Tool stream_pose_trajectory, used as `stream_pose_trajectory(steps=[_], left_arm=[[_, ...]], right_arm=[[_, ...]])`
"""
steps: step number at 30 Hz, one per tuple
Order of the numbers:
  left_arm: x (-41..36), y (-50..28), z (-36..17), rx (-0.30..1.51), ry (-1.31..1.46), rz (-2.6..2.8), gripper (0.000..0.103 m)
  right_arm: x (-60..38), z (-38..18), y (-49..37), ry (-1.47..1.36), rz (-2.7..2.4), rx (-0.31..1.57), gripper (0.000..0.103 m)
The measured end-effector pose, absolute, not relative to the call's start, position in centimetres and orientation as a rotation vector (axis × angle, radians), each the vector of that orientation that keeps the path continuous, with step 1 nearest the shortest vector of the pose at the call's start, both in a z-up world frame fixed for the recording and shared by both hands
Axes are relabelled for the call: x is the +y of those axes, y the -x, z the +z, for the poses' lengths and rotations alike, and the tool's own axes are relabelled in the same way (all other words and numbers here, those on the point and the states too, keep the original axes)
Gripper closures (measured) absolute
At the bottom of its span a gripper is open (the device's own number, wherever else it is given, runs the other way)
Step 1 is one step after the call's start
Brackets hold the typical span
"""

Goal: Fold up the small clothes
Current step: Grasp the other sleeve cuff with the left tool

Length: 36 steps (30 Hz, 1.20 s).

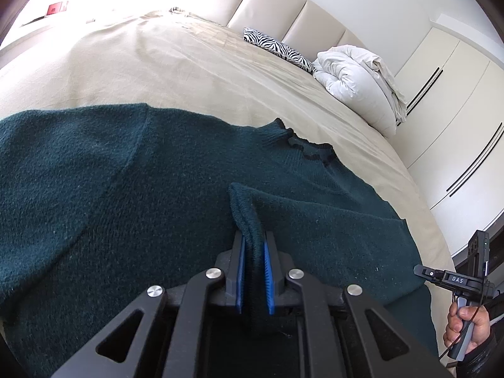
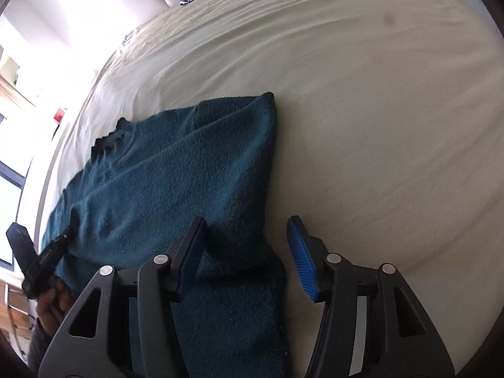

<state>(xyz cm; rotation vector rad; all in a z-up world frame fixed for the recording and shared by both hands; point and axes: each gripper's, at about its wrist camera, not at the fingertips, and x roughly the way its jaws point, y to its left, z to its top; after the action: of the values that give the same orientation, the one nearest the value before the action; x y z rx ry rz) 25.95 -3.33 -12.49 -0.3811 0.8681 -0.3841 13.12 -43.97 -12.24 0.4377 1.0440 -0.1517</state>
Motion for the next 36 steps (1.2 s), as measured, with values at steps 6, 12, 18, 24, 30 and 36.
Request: stream_pose_trajectory(steps=[6,12,18,24,30,36], left_arm=[[-3.0,-25.9,-12.7,0.865,0.389,-0.39,0.088],[-2.9,-25.8,-13.0,0.863,0.383,-0.389,0.088],[-1.8,-24.2,-10.5,0.886,0.388,-0.385,0.057],[7.6,-17.5,-6.8,0.776,0.565,-0.264,0.033],[23.4,-11.1,-7.5,0.673,0.904,0.016,0.033],[33.9,-5.3,-11.1,0.547,1.274,0.189,0.033]], right_arm=[[-44.4,-12.7,-12.3,-0.421,-0.178,1.036,0.09],[-45.7,-14.2,-11.5,-0.452,-0.169,0.98,0.092],[-46.4,-12.8,-9.9,-0.5,-0.169,0.931,0.076],[-41.7,-6.8,-6.3,-0.364,-0.272,0.761,0.071],[-33.8,-2.7,-2.6,-0.339,-0.254,0.558,0.018],[-27.4,-1.1,-3.0,-0.396,-0.086,0.605,0.018]])
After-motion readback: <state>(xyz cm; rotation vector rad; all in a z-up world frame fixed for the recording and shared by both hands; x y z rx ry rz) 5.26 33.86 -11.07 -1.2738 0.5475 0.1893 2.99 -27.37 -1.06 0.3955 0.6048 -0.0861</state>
